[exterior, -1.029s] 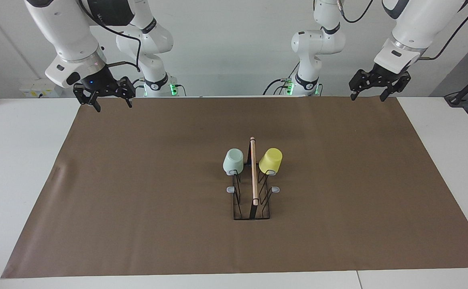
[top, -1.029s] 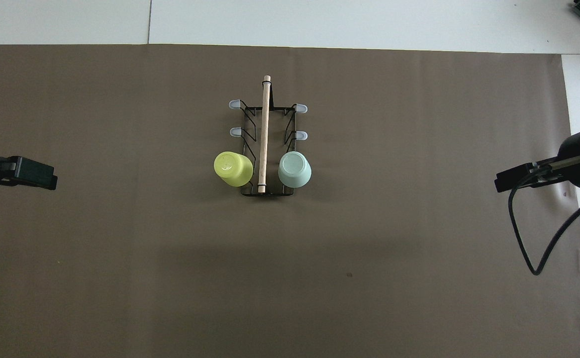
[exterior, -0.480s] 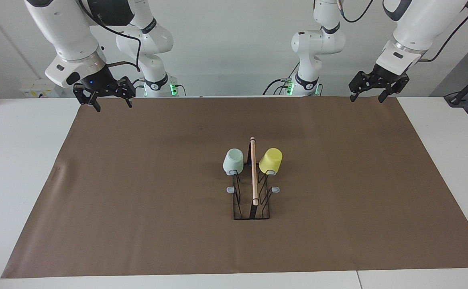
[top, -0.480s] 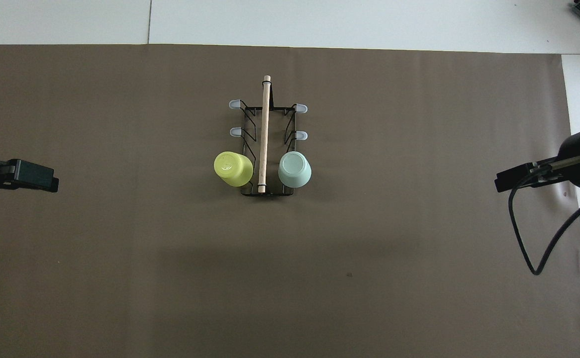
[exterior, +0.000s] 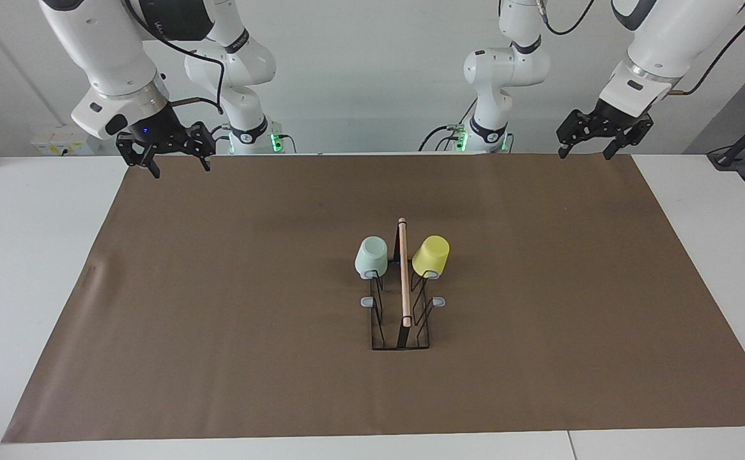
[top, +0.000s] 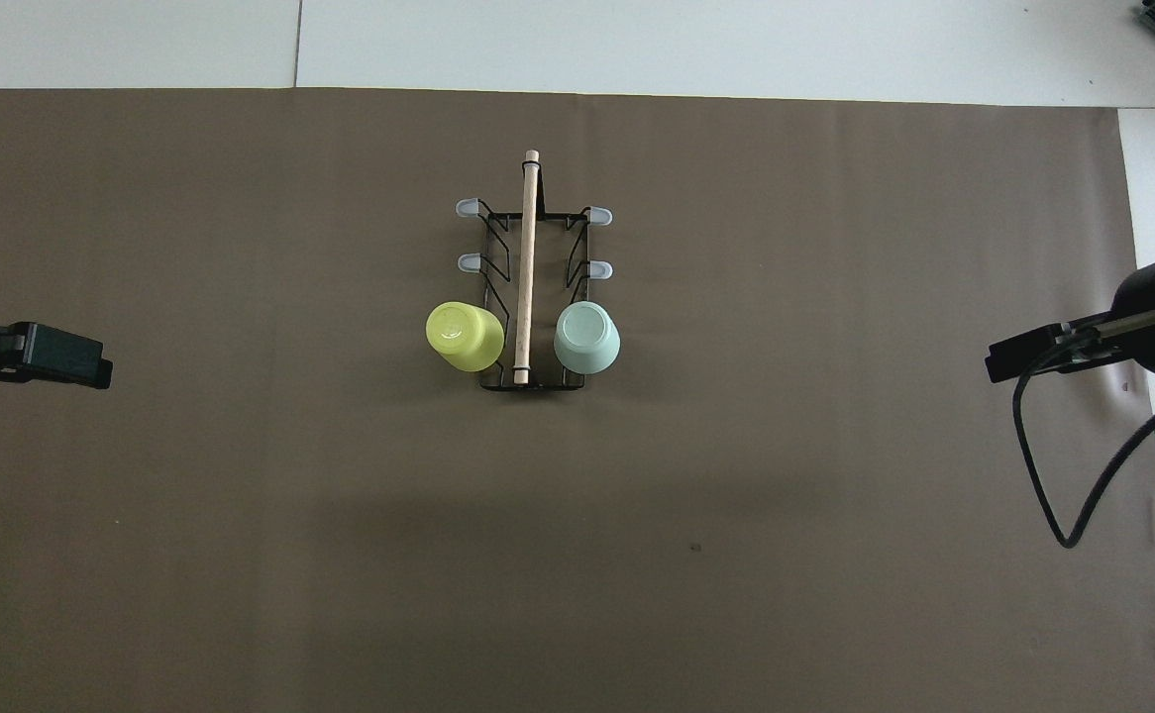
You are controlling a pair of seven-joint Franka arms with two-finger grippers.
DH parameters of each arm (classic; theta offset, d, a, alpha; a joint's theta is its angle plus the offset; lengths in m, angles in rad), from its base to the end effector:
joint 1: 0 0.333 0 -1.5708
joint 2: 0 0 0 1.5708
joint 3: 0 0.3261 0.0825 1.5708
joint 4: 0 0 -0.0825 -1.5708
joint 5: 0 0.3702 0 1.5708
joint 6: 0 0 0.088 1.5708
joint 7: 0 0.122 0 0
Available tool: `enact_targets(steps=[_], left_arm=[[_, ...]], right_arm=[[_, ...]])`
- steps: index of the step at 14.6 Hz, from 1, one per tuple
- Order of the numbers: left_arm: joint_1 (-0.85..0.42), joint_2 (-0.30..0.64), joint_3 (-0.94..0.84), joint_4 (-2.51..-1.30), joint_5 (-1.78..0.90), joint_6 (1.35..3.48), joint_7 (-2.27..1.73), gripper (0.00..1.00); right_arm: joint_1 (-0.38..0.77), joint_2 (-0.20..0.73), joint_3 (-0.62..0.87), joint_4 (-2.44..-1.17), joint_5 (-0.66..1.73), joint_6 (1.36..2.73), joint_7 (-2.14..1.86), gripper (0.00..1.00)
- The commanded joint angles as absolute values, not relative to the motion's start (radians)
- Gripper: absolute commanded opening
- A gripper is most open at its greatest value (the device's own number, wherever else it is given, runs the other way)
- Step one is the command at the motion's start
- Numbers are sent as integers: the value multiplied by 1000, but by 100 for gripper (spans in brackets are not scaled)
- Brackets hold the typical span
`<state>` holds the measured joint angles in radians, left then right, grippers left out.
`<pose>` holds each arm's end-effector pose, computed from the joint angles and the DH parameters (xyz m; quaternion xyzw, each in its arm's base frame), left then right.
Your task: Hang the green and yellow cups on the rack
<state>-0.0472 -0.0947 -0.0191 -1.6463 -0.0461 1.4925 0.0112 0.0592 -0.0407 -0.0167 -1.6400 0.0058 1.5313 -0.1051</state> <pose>0.4990 -0.0396 0.6282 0.9985 -0.0398 -0.0301 0.0213 0.5206 0.0227 0.6064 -0.9967 -0.0737 0.0339 0.0043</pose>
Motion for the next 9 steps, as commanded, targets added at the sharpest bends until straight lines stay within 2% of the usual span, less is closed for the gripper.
enact_targets(steps=[1, 9], left_arm=[[-40, -109, -23, -1658, -32, 1474, 20, 100], [28, -95, -74, -1643, -31, 1499, 21, 100]], right_arm=[[67, -28, -21, -1617, -17, 1516, -87, 100], [67, -26, -21, -1617, -17, 1516, -87, 100]])
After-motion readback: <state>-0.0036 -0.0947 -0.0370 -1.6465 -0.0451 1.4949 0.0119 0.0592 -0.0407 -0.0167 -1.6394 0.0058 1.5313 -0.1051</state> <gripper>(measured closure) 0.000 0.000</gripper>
